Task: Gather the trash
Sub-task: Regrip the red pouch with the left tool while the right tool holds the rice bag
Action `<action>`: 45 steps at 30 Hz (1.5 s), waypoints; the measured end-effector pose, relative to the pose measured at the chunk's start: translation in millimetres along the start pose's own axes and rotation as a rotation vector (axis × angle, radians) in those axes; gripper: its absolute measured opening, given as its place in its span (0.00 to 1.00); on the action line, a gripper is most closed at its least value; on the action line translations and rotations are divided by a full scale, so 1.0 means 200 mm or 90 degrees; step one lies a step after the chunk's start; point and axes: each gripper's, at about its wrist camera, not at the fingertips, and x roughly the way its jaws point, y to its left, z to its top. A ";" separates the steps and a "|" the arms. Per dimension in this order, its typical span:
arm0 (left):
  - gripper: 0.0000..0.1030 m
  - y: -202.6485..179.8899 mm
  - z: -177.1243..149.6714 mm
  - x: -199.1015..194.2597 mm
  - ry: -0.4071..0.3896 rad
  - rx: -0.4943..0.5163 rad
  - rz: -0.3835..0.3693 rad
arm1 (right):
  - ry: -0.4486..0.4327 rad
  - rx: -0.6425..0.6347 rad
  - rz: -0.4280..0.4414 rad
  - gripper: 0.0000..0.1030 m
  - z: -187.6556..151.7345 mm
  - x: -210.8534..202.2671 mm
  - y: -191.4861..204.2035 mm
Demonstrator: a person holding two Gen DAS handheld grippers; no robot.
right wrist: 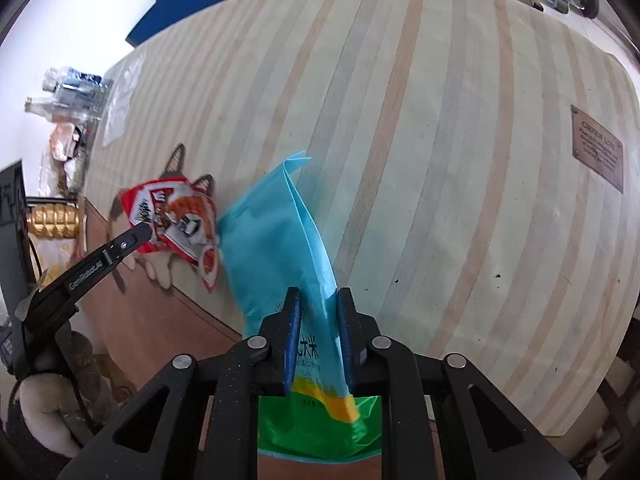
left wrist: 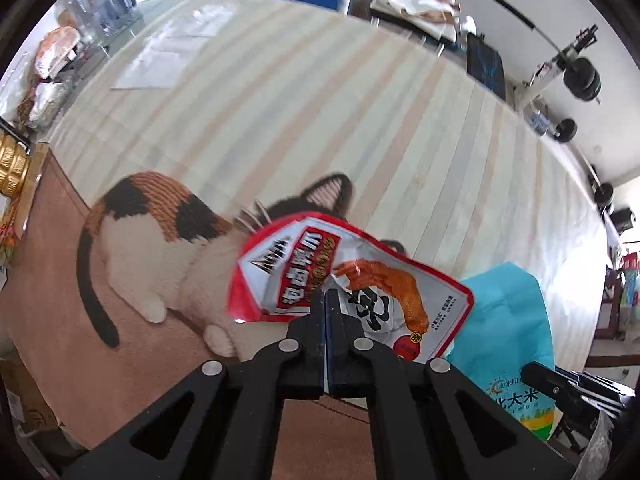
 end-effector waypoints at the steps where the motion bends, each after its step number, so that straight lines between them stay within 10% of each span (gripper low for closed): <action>1: 0.00 0.03 -0.02 -0.03 -0.004 -0.007 -0.009 | -0.005 0.003 0.000 0.18 0.01 -0.02 0.00; 9: 0.01 0.26 -0.12 0.12 0.091 -0.133 -0.070 | -0.047 0.036 -0.082 0.23 0.04 -0.14 -0.12; 14: 0.08 0.36 -0.23 0.18 0.095 -0.220 -0.124 | -0.083 0.039 -0.074 0.68 0.10 -0.24 -0.15; 19: 0.42 0.43 -0.24 0.17 0.111 -0.320 -0.218 | -0.065 0.074 -0.048 0.68 0.16 -0.21 -0.23; 24: 0.47 0.34 -0.13 0.14 0.088 -0.357 -0.263 | -0.057 0.109 -0.036 0.68 0.17 -0.16 -0.31; 39: 0.58 -0.07 0.23 0.33 0.137 -0.196 -0.023 | -0.063 0.125 -0.055 0.87 0.18 -0.05 -0.34; 45: 0.40 -0.23 0.23 0.32 0.051 -0.109 0.074 | -0.049 0.106 -0.067 0.76 0.14 -0.02 -0.35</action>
